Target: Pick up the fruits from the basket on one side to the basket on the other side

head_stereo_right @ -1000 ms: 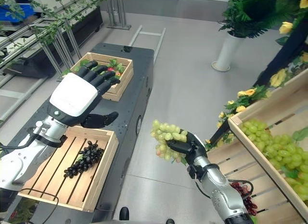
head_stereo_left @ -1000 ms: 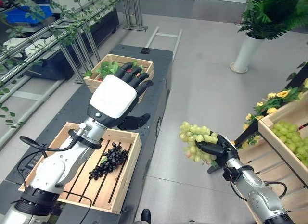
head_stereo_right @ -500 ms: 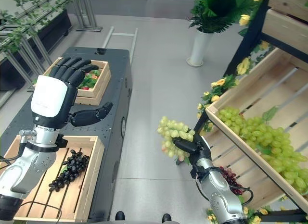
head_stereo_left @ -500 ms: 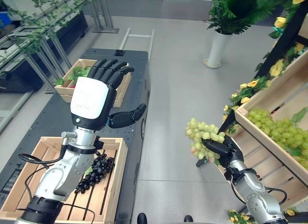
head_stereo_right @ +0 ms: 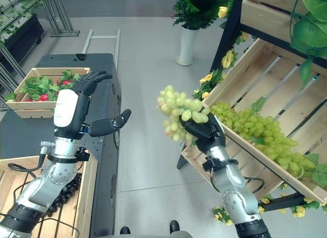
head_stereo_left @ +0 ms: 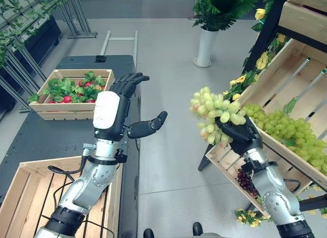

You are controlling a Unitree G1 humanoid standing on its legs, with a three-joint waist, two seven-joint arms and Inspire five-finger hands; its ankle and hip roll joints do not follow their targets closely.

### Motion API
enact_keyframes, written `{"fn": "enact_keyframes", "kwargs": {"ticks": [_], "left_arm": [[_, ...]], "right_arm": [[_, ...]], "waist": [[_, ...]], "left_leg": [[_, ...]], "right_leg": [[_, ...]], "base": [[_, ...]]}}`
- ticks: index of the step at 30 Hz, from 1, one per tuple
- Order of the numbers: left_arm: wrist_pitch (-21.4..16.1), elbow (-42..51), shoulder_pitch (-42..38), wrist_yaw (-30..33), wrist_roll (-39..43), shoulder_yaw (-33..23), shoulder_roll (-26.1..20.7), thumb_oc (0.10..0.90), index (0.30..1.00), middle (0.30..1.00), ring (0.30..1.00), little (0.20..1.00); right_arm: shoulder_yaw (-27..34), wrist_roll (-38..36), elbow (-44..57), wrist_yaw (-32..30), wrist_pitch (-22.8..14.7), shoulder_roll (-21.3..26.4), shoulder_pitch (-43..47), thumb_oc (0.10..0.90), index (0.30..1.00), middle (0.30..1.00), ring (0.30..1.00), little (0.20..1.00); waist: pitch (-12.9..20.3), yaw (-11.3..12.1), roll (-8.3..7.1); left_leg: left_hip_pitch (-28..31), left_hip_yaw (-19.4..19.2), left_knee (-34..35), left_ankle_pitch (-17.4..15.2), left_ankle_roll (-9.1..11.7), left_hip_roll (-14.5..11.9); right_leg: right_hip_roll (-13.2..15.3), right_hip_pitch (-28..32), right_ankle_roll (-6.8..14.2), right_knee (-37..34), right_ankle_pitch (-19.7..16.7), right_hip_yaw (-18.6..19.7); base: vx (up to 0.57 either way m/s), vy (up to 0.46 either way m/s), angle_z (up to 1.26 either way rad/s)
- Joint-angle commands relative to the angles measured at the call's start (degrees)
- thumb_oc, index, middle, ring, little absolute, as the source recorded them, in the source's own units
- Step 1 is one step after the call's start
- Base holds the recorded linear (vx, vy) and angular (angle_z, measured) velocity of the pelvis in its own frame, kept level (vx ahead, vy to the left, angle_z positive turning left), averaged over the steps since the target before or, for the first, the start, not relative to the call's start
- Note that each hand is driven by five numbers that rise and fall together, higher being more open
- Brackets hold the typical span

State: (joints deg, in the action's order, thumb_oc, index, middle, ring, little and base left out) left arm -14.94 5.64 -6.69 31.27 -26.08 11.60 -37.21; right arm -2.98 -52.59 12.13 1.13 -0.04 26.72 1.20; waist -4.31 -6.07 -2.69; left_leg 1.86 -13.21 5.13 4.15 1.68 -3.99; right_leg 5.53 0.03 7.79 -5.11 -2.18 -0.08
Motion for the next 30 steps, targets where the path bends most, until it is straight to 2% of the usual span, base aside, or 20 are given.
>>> {"fn": "enact_keyframes", "kwargs": {"ticks": [1,11,15,18,23,27,30], "left_arm": [[-2.8,-4.23,-10.92,2.25,4.07,1.45,0.67,0.8,0.9,0.9,0.9,0.9],[-3.19,-7.77,-11.92,4.07,5.61,6.61,2.97,0.8,0.9,0.9,0.9,0.9],[-2.18,-8.12,-12.67,4.78,5.55,8.62,3.17,0.8,0.9,0.9,0.9,0.9],[-1.04,-8.15,-13.41,5.37,5.71,9.97,2.94,0.8,0.9,0.9,0.9,0.9],[-0.48,-8.7,-14.3,4.95,7.23,11.43,2.22,0.8,0.9,0.9,0.9,0.9],[0.23,-8.37,-14.99,4.7,8.81,13.41,2.06,0.8,0.9,0.9,0.9,0.9],[0.12,-8.44,-15.14,4.0,9.9,14.28,2.21,0.8,0.9,0.9,0.9,0.9]], "right_arm": [[7.74,-3.7,5.4,-1.6,-6.86,2.08,10.06,0.4,0.3,0.3,0.3,0.3],[13.58,-0.97,2.21,-10.06,-5.84,5.58,14.02,0.4,0.3,0.3,0.3,0.3],[15.99,5.37,-1.53,-13.36,-6.01,8.14,15.16,0.4,0.3,0.3,0.3,0.3],[16.93,6.97,-4.8,-15.34,-5.49,11.11,16.3,0.4,0.3,0.3,0.3,0.3],[18.88,6.23,-10.63,-19.21,-4.97,15.89,19.09,0.4,0.3,0.3,0.3,0.3],[18.44,8.8,-15.46,-22.84,-5.76,19.29,21.96,0.4,0.3,0.3,0.3,0.3],[17.86,10.99,-18.86,-23.4,-5.96,21.03,23.64,0.4,0.3,0.3,0.3,0.3]], "waist": [[3.91,-1.26,0.79],[3.94,-4.34,0.51],[3.95,-5.55,0.43],[3.94,-6.28,0.34],[4.24,-6.78,0.06],[4.34,-6.63,-0.2],[4.36,-6.11,-0.37]], "left_leg": [[1.8,1.11,-0.13,-5.22,0.76,-1.2],[3.41,-1.7,-0.13,-6.23,0.25,-1.56],[4.23,-3.03,-0.13,-6.6,0.27,-1.71],[4.7,-3.82,-0.13,-6.81,0.32,-1.81],[4.96,-4.05,-0.13,-7.16,0.47,-1.91],[4.95,-3.86,-0.13,-7.14,0.59,-2.07],[4.97,-3.5,-0.13,-7.11,0.71,-2.12]], "right_leg": [[-3.19,-1.05,-1.06,0.11,-1.63,-2.18],[-4.0,-1.08,-1.16,0.11,-1.69,1.15],[-4.22,-1.04,-1.15,0.11,-1.8,2.6],[-4.29,-1.0,-1.06,0.11,-1.88,3.23],[-4.48,-1.1,-0.98,0.11,-1.96,3.76],[-4.59,-1.2,-0.97,0.11,-2.05,3.73],[-4.52,-1.14,-1.0,0.11,-2.04,3.34]], "base": [[0.02,0.023,-0.05],[0.04,0.019,-0.19],[0.05,0.003,-0.18],[0.03,-0.006,-0.13],[0.02,-0.011,-0.06],[0.0,-0.019,-0.01],[0.01,-0.043,0.0]]}}
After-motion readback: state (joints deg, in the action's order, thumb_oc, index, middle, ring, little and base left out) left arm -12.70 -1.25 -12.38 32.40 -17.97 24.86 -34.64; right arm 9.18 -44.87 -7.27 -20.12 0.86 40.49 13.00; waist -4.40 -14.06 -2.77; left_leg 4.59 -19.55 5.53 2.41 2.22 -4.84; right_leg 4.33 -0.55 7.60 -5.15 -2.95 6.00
